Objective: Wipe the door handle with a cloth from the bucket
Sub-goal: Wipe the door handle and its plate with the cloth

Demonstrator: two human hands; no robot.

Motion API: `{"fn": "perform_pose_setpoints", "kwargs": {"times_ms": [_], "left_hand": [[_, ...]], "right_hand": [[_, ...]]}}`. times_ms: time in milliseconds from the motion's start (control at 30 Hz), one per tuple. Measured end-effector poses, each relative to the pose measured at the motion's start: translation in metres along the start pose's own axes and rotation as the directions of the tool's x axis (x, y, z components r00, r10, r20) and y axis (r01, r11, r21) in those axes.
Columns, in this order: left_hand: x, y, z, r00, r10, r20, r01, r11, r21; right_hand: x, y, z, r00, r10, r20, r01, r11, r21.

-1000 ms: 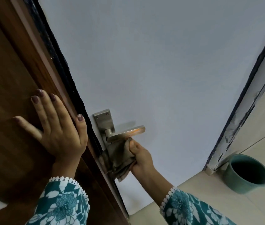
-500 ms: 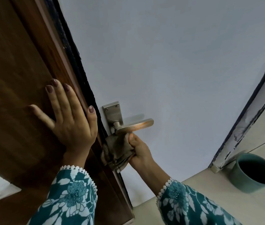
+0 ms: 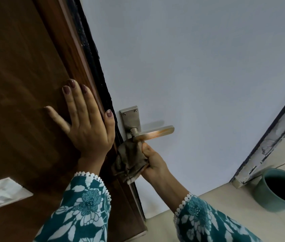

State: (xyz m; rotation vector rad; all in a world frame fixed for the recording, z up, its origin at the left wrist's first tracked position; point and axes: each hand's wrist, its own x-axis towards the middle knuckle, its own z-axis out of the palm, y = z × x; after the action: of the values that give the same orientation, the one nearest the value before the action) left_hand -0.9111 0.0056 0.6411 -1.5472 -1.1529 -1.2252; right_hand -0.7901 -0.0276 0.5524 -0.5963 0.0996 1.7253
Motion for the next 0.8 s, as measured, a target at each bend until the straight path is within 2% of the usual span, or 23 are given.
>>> {"fn": "perform_pose_setpoints", "kwargs": {"times_ms": [167,400,600,800], "left_hand": [[0.0,-0.001,0.001,1.0,-0.005,0.006,0.005,1.0,0.0],[0.001,-0.001,0.0,1.0,-0.017,0.004,0.017,1.0,0.017],[0.0,-0.001,0.0,1.0,-0.009,0.008,0.009,1.0,0.008],[0.0,0.0,0.0,1.0,-0.009,0.005,0.009,1.0,0.005]], "right_hand": [[-0.008,-0.017,-0.01,1.0,0.019,0.016,-0.02,0.996,0.087],[0.003,0.011,0.007,0.98,0.164,0.114,-0.183,0.967,0.178],[0.006,0.014,0.007,0.981,0.184,0.054,-0.192,0.958,0.215],[0.009,0.015,0.006,0.981,0.183,0.06,-0.192,0.94,0.282]]}}
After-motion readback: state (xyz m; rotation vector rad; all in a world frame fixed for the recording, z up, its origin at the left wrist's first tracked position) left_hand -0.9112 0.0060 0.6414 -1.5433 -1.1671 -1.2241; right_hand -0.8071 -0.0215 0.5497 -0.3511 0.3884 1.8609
